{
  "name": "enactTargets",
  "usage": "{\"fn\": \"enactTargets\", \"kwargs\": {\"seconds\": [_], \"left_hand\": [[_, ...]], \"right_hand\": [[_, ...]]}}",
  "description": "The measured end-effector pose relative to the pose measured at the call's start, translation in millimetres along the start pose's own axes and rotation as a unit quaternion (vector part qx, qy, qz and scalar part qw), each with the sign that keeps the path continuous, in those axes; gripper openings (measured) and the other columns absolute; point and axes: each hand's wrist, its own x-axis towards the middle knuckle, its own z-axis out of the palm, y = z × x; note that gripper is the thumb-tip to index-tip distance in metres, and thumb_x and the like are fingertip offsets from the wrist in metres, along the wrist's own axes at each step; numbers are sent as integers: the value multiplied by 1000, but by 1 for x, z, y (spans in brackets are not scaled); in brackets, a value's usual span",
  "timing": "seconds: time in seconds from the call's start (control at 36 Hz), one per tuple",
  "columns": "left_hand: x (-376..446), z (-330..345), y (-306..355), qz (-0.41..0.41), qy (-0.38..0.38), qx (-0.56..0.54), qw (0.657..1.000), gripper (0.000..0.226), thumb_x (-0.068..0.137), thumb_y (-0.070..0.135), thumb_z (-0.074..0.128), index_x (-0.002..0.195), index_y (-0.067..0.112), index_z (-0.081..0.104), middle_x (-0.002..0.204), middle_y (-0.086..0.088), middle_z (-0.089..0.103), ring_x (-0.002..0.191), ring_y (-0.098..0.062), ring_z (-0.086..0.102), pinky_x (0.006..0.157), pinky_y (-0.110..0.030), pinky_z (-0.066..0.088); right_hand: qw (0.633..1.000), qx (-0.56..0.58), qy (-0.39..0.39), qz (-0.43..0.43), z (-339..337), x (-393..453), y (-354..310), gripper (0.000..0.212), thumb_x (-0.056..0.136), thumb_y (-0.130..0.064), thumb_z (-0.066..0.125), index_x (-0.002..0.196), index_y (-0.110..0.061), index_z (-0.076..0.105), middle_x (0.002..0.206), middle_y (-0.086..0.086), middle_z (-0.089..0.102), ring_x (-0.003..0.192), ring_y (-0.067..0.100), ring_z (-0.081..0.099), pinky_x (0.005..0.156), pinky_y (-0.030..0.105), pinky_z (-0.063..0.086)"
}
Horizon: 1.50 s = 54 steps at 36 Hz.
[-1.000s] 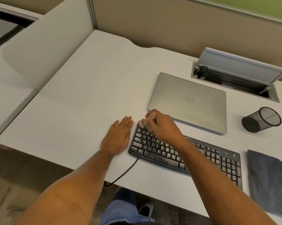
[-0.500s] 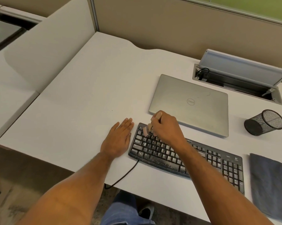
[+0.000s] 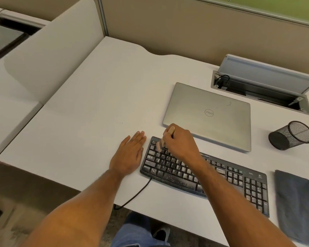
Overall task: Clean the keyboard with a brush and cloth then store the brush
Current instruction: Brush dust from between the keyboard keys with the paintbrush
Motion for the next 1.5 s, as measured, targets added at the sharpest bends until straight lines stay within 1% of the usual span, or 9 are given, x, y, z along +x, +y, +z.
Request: {"fn": "enactTargets", "kwargs": {"seconds": [0.33, 0.44, 0.58, 0.72, 0.86, 1.0, 1.19, 1.36, 1.5], "left_hand": [[0, 3, -2, 1, -1, 9, 1000, 58, 104, 34, 21, 159, 20, 33, 167, 7, 23, 155, -5, 13, 126, -39, 17], [0, 3, -3, 0, 0, 10, 1000, 58, 104, 35, 21, 159, 21, 32, 167, 7, 22, 155, -4, 12, 127, -38, 16], [1, 6, -5, 3, 2, 14, 1000, 57, 105, 35, 22, 159, 22, 32, 167, 8, 20, 155, -4, 11, 126, -38, 17], [0, 5, -4, 2, 2, 13, 1000, 57, 105, 35, 21, 159, 22, 33, 167, 8, 21, 155, -4, 11, 127, -36, 13], [0, 4, -3, 0, 3, 17, 1000, 57, 104, 35, 21, 159, 21, 34, 167, 8, 23, 155, -5, 13, 126, -38, 17], [0, 3, -2, -2, 1, 12, 1000, 57, 105, 35, 22, 159, 22, 34, 166, 8, 22, 155, -3, 12, 126, -38, 16], [0, 4, -3, -3, 0, 9, 1000, 57, 105, 36, 21, 159, 22, 33, 167, 8, 23, 155, -4, 12, 126, -38, 16], [1, 2, -2, -6, -3, 8, 1000, 58, 104, 38, 18, 159, 23, 32, 166, 9, 20, 155, -4, 11, 127, -38, 16], [0, 2, -2, -3, 2, 2, 1000, 58, 104, 37, 19, 158, 22, 33, 166, 9, 22, 155, -3, 12, 126, -37, 15]], "right_hand": [[999, 29, -2, 13, -5, 2, 2, 21, 104, -23, 45, 93, -21, 62, 76, -10, 67, 67, 9, 60, 64, 28, 42], [999, 33, 25, 5, -5, 2, 3, 26, 111, -36, 36, 102, -26, 58, 78, -10, 66, 68, 9, 62, 62, 26, 45], [1000, 21, -8, 9, -6, 3, 5, 22, 105, -25, 44, 95, -20, 63, 79, -4, 70, 73, 16, 67, 67, 33, 52], [999, 40, 18, 1, -5, 3, 2, 29, 111, -38, 35, 103, -25, 60, 79, -6, 69, 71, 15, 67, 61, 28, 49], [1000, 16, -10, -1, -3, 6, 4, 23, 106, -27, 42, 96, -23, 62, 79, -7, 68, 70, 11, 61, 66, 30, 49], [999, 50, 5, -16, -1, 5, 3, 34, 111, -44, 31, 106, -30, 62, 82, -9, 70, 77, 12, 70, 72, 35, 58], [999, -33, 12, -11, -9, 11, 2, 19, 105, -30, 45, 95, -20, 59, 78, -4, 70, 74, 20, 68, 70, 44, 58], [998, 53, -9, -18, -8, 17, -5, 20, 108, -34, 44, 105, -30, 63, 89, -13, 68, 82, 12, 69, 75, 38, 59], [1000, -17, -4, -5, -6, 18, -3, 25, 107, -31, 42, 98, -20, 63, 83, -4, 71, 76, 19, 70, 73, 42, 60]]}}
